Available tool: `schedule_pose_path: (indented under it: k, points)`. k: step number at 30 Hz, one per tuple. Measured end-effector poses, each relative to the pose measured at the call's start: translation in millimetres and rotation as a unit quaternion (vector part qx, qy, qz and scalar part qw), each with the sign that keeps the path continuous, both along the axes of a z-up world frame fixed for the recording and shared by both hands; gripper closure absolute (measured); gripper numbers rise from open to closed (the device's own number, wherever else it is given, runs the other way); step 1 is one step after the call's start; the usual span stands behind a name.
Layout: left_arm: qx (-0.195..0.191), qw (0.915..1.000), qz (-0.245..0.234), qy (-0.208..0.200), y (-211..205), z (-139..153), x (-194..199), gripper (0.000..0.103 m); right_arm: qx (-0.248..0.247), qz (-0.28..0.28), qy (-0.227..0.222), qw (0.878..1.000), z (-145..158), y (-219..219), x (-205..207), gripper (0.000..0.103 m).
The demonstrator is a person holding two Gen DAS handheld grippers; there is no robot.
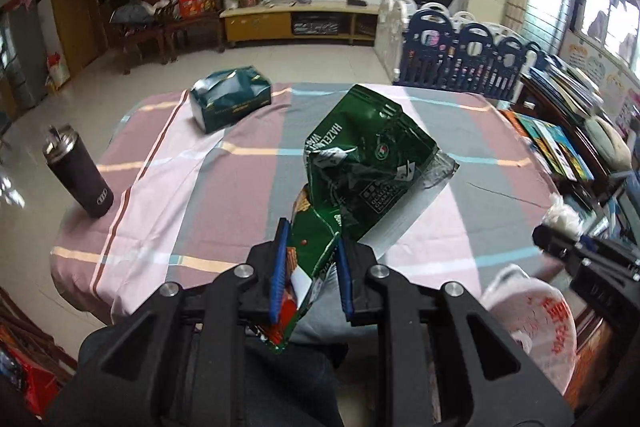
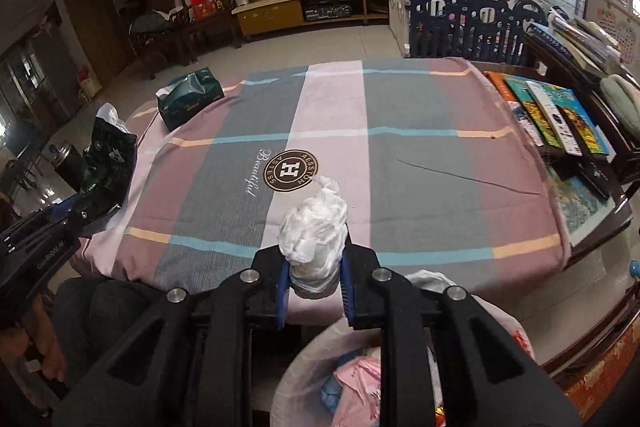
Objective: Collect trash
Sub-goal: 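Grasp the white tissue ball on the tablecloth with the right tool, then drop the green bag into the basket with the left tool while the right drops the tissue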
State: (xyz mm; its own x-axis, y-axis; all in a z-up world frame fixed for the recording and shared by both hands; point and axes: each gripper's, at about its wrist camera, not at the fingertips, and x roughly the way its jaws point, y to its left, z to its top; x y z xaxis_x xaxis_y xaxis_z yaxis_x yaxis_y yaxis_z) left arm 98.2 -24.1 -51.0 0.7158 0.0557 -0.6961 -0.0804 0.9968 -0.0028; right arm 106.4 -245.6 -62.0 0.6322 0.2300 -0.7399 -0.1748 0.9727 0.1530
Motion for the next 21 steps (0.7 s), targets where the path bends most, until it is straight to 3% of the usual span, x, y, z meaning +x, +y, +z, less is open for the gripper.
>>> schedule_pose_path:
  k: [7,13,21]
  points:
    - [-0.013,0.9963,-0.079,-0.031,-65,39,-70,0.080,0.009,-0.057,-0.026,0.998,47,-59,-66,0.081]
    - [-0.008,0.9925,-0.104,-0.063,-103,63,-127,0.080,0.002,-0.077,-0.060,0.995,75,-85,-117,0.081]
    - [-0.006,0.9922,-0.113,-0.053,-126,68,-139,0.080,-0.004,-0.071,-0.062,0.996,75,-98,-143,0.081]
